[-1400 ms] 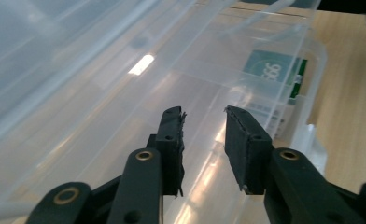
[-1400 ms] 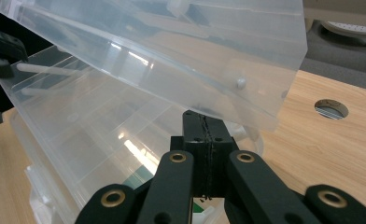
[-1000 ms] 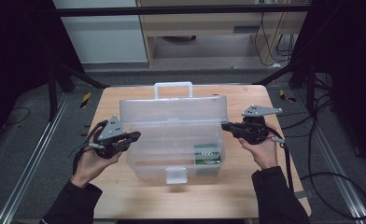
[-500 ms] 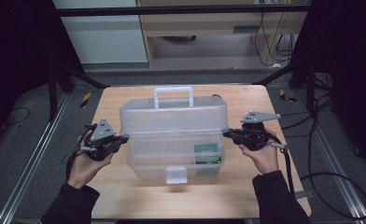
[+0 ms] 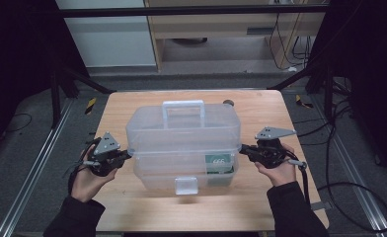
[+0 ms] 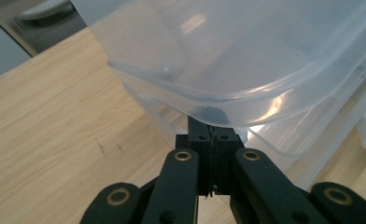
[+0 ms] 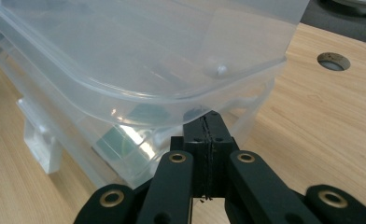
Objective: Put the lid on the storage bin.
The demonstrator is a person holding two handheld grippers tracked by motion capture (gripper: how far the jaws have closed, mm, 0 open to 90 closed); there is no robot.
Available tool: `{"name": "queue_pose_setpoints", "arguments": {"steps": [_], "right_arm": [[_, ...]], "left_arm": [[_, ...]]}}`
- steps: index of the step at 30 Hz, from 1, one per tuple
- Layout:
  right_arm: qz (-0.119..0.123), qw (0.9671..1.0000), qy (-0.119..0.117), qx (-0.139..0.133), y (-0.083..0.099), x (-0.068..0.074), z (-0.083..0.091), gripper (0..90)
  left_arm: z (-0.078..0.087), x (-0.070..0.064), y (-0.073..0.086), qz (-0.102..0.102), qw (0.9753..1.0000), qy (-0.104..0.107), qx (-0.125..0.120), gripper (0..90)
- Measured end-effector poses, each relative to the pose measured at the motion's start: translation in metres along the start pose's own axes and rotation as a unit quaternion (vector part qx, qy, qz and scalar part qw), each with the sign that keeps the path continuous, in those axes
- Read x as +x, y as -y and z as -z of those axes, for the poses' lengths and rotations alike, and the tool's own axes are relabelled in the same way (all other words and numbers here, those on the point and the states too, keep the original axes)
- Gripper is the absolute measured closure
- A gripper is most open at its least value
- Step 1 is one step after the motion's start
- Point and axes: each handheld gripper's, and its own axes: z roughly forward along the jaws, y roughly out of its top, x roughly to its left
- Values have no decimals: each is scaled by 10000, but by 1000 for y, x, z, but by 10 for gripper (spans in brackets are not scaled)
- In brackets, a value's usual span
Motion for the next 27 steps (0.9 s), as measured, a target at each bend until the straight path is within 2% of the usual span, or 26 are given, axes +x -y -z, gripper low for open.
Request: {"name": "queue_pose_setpoints", "arguments": {"steps": [5,9,10,11,13,15,20,23,27], "right_arm": [[68,9999,82,126,10,4,3,899],[93,9993,146,336,18,4,1,897],[83,9994,131,306,20,3,0,898],[25,9995,77,313,21,3,0,895],[45,9992,125,373,23,2,0,892],[-6,9991,191,371,24,-1,-1,881],[-233,9969,660,364,37,-20,-3,778],[-408,9931,1016,421,49,-33,-6,707],[-660,9871,1361,518,62,-49,-7,616]], "left_arm": [[-8,1,9,61,9999,37,145,891],[-17,6,17,13,9994,13,332,884],[-20,7,20,-20,9991,-36,432,884],[-23,9,23,-54,9987,-76,493,880],[-30,16,30,51,9985,-67,549,862],[-34,24,37,105,9976,-189,663,835],[-43,39,52,561,9951,-465,662,739],[-45,46,58,755,9934,-614,609,635],[-45,54,64,938,9905,-853,532,513]]}}
